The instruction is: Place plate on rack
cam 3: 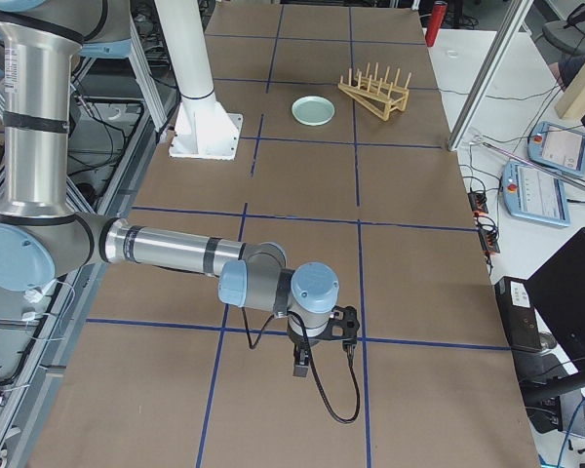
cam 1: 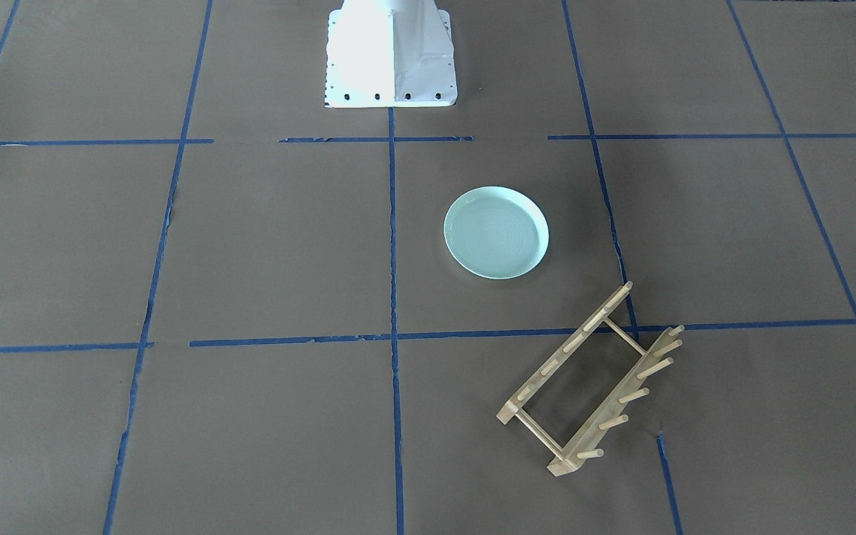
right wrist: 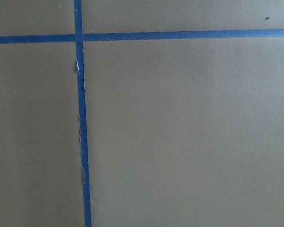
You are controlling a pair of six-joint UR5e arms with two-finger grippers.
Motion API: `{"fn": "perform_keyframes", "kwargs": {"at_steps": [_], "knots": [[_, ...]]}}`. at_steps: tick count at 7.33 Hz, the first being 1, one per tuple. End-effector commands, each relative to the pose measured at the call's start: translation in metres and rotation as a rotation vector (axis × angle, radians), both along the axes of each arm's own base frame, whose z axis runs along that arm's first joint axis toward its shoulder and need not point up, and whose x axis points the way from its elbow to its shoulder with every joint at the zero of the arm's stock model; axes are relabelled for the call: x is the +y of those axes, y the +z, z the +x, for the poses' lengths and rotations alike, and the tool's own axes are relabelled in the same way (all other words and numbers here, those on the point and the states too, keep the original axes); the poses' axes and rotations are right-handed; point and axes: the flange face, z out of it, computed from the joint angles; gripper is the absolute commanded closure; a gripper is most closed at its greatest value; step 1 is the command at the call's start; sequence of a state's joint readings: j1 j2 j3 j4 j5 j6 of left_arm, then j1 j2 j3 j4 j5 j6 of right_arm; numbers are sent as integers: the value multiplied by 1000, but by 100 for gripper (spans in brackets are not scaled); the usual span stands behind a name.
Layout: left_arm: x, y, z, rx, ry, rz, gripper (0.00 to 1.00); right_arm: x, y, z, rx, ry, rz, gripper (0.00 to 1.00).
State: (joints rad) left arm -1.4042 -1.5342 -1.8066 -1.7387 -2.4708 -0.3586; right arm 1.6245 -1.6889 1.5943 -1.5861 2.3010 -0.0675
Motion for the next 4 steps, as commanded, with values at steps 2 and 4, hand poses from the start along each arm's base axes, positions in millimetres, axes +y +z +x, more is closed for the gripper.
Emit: {"fn": "perform_keyframes", "kwargs": {"at_steps": [2, 4], "knots": [[-13, -152, 189, 61, -40, -150, 0, 0, 0, 0, 0, 0, 0, 0], [-28, -212, 327, 24, -101, -279, 0, 0, -1, 0, 0, 0, 1, 0]]}}
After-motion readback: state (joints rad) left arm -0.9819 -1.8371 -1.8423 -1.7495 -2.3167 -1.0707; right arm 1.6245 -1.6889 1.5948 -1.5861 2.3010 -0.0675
